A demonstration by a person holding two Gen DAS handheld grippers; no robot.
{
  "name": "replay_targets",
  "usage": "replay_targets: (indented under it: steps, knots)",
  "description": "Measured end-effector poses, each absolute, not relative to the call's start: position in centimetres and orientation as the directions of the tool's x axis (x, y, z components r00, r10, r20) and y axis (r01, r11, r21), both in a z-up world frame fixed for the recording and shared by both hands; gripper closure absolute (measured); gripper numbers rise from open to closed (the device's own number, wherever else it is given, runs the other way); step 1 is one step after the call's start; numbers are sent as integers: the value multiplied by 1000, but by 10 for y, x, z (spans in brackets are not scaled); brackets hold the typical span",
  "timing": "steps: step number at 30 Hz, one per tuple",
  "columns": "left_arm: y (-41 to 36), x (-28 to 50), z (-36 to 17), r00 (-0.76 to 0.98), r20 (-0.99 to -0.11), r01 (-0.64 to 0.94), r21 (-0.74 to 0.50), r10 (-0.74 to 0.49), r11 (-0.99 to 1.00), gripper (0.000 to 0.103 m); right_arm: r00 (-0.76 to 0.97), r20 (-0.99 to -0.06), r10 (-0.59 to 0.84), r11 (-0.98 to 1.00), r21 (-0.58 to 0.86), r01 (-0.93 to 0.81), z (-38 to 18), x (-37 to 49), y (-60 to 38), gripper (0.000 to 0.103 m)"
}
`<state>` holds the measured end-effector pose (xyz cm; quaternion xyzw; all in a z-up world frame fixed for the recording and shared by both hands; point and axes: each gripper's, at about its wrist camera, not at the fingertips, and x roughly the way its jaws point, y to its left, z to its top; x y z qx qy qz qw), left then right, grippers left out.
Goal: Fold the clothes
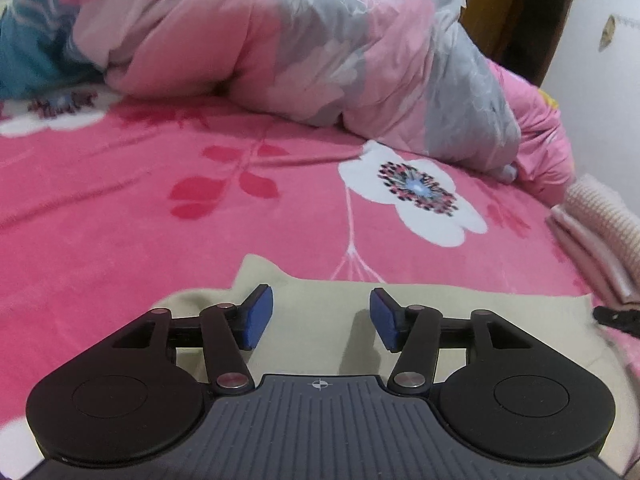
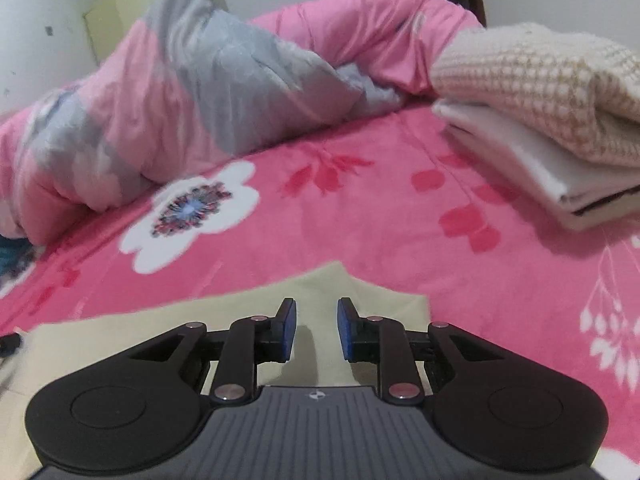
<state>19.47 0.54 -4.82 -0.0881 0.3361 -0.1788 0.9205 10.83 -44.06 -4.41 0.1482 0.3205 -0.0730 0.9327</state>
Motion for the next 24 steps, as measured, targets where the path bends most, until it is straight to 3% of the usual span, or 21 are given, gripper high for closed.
replay_targets:
  steps: [11,19,24]
  knots:
    - [15,192,-64,717,-547,282,-338,-432,898,48,791,-610,-55,944,226,239,-65,108,-440,80]
    - [13,188,-51,730,-564,255,-299,-386,920,48,798,-601,-51,942,237,239,-66,107,-441,80]
    - [8,160,-22,778,-514,264,-254,-361,930,36,804,-592,-50,940,244,238,-68,106,-442,80]
